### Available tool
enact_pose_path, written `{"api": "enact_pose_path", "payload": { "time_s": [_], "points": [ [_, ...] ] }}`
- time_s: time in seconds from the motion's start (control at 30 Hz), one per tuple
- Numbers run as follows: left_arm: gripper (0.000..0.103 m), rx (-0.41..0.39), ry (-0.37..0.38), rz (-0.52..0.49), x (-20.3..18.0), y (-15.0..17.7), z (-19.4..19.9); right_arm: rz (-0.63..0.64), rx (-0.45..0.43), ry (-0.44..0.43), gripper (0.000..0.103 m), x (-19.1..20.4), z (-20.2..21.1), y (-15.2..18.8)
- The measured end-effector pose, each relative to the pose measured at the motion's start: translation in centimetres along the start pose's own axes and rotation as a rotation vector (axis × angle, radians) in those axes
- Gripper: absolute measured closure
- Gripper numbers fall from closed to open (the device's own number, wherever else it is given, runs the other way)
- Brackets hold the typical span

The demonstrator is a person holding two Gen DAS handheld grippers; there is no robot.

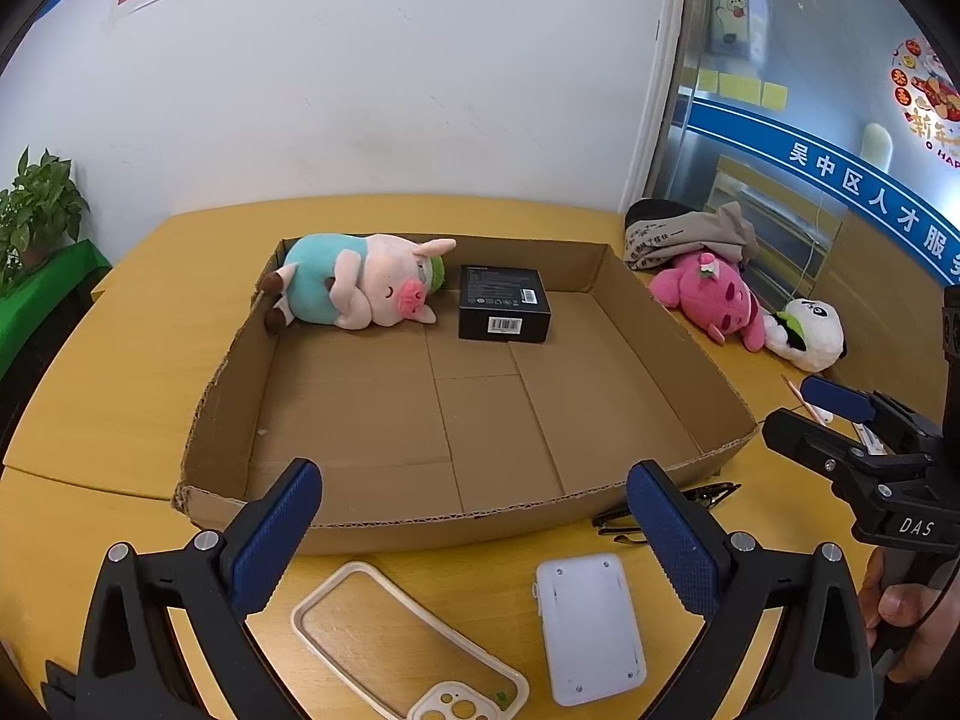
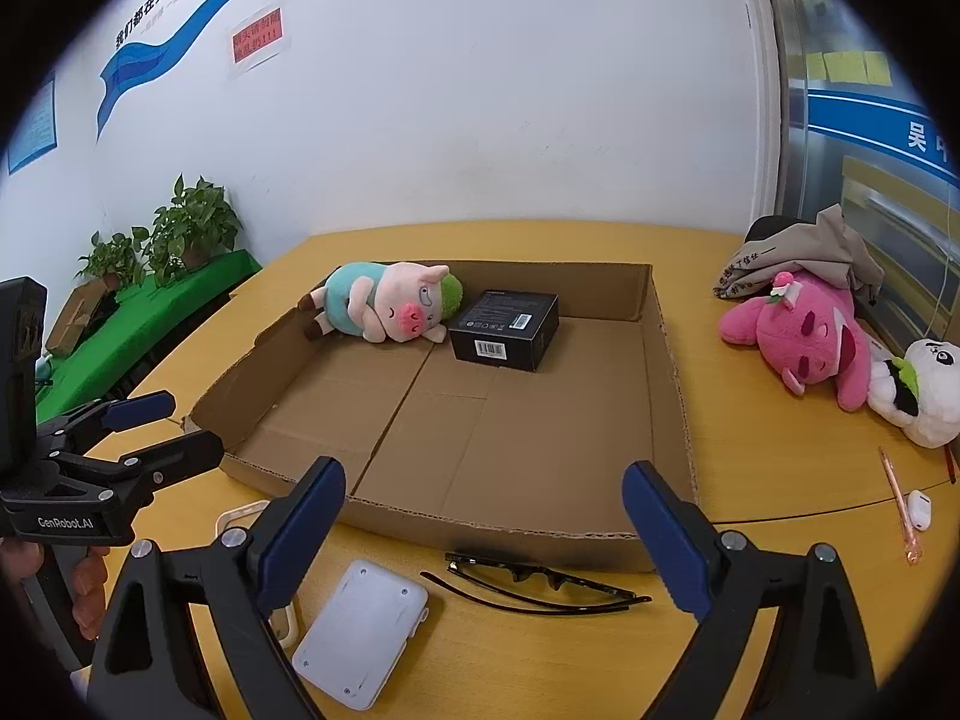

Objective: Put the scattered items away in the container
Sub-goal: 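Move the left tool to the white power bank and close on it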

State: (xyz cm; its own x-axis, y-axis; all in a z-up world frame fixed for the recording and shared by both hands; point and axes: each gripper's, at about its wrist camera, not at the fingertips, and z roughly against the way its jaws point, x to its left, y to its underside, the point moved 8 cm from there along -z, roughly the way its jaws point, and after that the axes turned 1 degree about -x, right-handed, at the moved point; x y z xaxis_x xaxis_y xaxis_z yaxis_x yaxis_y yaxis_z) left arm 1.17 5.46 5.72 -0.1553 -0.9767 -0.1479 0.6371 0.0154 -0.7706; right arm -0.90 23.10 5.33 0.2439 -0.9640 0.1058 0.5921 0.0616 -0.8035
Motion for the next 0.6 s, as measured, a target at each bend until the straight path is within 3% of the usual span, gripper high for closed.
{"api": "enact_pose_path", "payload": {
  "time_s": [0.27, 0.5, 0.6],
  "points": [
    [0.000, 0.108, 0.110, 0.013, -1.2, 2.4, -1.9, -0.005, 0.076, -0.082, 0.009, 1.5, -0.5, 3.0],
    [0.007, 0.288, 0.242, 0.034, -3.1, 6.8, -5.1, 0.015, 0.317, -0.251, 0.009, 6.2, -3.5, 11.5],
    [0.014, 0.337, 0.266, 0.037, -3.7, 8.2, -6.2, 0.029, 0.357, -0.280, 0.009, 7.8, -4.3, 13.1]
  ]
}}
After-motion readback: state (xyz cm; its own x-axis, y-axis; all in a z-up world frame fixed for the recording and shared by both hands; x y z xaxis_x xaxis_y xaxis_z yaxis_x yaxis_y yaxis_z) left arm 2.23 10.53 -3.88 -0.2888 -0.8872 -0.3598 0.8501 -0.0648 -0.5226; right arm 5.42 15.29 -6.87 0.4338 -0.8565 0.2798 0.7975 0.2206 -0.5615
